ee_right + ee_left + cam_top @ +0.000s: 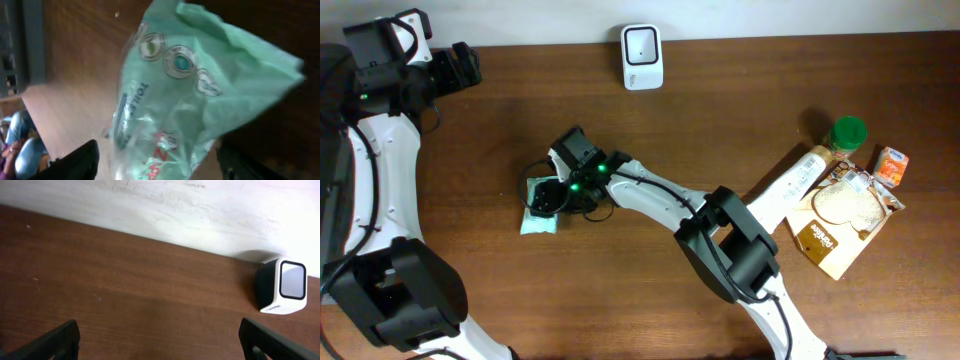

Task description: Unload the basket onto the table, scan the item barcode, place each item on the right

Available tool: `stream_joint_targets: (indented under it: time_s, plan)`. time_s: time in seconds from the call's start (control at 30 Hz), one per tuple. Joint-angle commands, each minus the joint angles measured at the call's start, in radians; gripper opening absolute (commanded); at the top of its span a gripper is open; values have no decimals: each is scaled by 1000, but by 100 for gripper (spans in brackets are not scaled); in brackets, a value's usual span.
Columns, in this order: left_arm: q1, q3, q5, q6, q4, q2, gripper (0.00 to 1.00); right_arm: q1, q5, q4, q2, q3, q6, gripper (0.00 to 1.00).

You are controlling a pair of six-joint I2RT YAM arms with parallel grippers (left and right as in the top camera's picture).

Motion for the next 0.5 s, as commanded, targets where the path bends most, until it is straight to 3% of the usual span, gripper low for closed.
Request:
stream_joint_targets:
  time_s: [0.0,0.07,0.1,0.17,0.27,0.47]
  plan:
    - [-2,10,1,19,1,6,99,-5,60,-13,58,-10,10,47]
    - [-2,10,1,19,2,7,99,-5,59,-16,58,-10,10,22]
    - [-2,10,1,19,2,6,99,-5,59,-16,58,-10,10,19]
    - [-2,10,1,19,2,7,99,-5,58,-16,58,-10,11,17]
    - [-2,10,1,19,2,7,99,-5,51,-16,58,-9,9,4]
    - [-2,10,1,19,2,7,99,-40,-35,-56,9,-7,-78,4]
